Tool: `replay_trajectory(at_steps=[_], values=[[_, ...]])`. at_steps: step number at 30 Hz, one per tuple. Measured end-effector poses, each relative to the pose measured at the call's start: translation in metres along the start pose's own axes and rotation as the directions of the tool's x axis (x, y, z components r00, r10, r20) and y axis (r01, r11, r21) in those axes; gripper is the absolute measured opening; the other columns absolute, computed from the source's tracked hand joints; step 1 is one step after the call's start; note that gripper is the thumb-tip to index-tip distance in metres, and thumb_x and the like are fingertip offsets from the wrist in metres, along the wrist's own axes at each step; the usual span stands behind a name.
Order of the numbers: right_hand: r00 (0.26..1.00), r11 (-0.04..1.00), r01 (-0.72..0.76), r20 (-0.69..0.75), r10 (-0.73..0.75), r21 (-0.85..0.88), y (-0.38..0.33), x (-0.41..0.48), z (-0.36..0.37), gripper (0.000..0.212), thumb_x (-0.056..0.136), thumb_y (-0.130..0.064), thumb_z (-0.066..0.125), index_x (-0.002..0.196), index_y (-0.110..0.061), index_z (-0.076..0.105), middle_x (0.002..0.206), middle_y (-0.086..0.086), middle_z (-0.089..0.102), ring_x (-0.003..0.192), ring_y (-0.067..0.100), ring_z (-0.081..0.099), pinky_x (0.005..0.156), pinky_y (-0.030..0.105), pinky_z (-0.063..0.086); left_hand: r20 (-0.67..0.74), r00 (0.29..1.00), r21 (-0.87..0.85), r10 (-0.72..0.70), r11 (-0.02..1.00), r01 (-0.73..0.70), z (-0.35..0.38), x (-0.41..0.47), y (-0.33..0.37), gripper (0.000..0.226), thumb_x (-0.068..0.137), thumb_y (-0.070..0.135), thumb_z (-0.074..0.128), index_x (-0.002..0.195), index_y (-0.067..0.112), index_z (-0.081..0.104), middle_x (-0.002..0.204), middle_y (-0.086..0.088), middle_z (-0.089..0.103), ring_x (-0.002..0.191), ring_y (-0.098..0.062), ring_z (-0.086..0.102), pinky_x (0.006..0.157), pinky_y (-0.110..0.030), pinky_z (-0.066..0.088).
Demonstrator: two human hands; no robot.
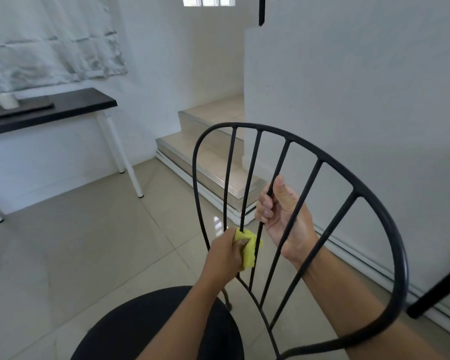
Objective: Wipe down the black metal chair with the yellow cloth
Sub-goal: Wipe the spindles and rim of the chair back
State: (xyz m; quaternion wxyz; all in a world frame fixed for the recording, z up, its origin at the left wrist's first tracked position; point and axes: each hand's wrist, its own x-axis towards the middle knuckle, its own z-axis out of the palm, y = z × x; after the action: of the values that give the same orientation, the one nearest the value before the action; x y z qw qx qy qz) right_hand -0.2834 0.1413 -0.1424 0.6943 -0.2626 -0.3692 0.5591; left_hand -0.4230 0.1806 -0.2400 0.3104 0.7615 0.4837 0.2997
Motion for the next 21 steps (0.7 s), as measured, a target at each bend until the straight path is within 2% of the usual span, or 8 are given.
replay_trajectory(at_steps=[2,5,9,12,15,18,21], values=[[1.000,1.000,-0.002,-0.005,0.002,-0.006,0.000,0.000,0.000,0.031,0.097,-0.039,0.053,0.078,-0.015,0.057,0.066,0.003,0.041,0.056,0.014,0.034,0.054,0.027,0.033,-0.019,0.999,0.044,0.034,0.998,-0.033,-0.011,0.008,0.014,0.016,0.099,0.025,0.053,0.083,0.025,0.050,0.074,0.007,0.055,0.060,-0.004,0.049,0.055,-0.016,0.042],[1.000,1.000,0.009,0.000,-0.009,0.005,0.001,0.000,-0.001,0.031,0.097,-0.038,0.054,0.077,-0.015,0.059,0.066,0.004,0.041,0.057,0.015,0.034,0.053,0.026,0.034,-0.042,0.997,0.066,0.070,0.996,-0.067,-0.028,0.017,0.037,0.015,0.098,0.024,0.054,0.085,0.015,0.053,0.075,0.001,0.057,0.064,-0.011,0.052,0.055,-0.022,0.041],[1.000,1.000,0.006,0.018,-0.007,0.015,0.001,0.001,-0.003,0.032,0.095,-0.040,0.058,0.080,-0.012,0.056,0.067,0.005,0.039,0.058,0.016,0.034,0.053,0.026,0.034,-0.083,0.987,0.047,0.139,0.990,-0.135,-0.055,0.032,0.076,0.017,0.097,0.022,0.055,0.085,0.009,0.055,0.075,-0.002,0.057,0.065,-0.013,0.051,0.058,-0.026,0.040],[1.000,1.000,0.011,0.019,-0.011,-0.012,0.001,0.001,-0.003,0.036,0.093,-0.044,0.061,0.089,-0.010,0.052,0.068,0.005,0.039,0.059,0.016,0.035,0.053,0.026,0.035,-0.117,0.982,0.058,0.151,0.988,-0.145,-0.072,0.045,0.104,0.018,0.096,0.025,0.056,0.086,0.010,0.057,0.074,-0.001,0.057,0.067,-0.016,0.053,0.062,-0.030,0.044],[0.999,0.998,0.031,0.008,-0.031,-0.048,-0.002,-0.002,-0.002,0.034,0.097,-0.041,0.055,0.099,-0.007,0.054,0.070,0.008,0.042,0.060,0.018,0.038,0.057,0.029,0.037,-0.141,0.977,0.054,0.162,0.986,-0.156,-0.078,0.051,0.119,0.019,0.095,0.025,0.057,0.085,0.008,0.058,0.076,-0.005,0.059,0.073,-0.022,0.057,0.064,-0.036,0.045],[0.990,0.983,0.050,-0.124,-0.072,-0.175,-0.007,-0.007,0.002,0.035,0.098,-0.036,0.055,0.100,-0.002,0.061,0.078,0.010,0.056,0.070,0.021,0.054,0.068,0.033,0.048,-0.197,0.969,-0.037,0.152,0.986,-0.162,-0.083,0.052,0.132,0.018,0.094,0.027,0.057,0.083,0.014,0.059,0.072,0.003,0.056,0.067,-0.015,0.052,0.060,-0.031,0.040],[0.960,0.961,0.084,-0.239,-0.149,-0.264,-0.014,-0.023,-0.005,0.039,0.080,-0.055,0.072,0.092,-0.018,0.073,0.088,0.004,0.064,0.083,0.018,0.061,0.079,0.035,0.052,-0.331,0.938,-0.173,0.103,0.971,-0.167,-0.095,0.053,0.142,0.019,0.093,0.031,0.058,0.088,0.012,0.061,0.077,-0.006,0.061,0.070,-0.022,0.054,0.066,-0.040,0.046]])
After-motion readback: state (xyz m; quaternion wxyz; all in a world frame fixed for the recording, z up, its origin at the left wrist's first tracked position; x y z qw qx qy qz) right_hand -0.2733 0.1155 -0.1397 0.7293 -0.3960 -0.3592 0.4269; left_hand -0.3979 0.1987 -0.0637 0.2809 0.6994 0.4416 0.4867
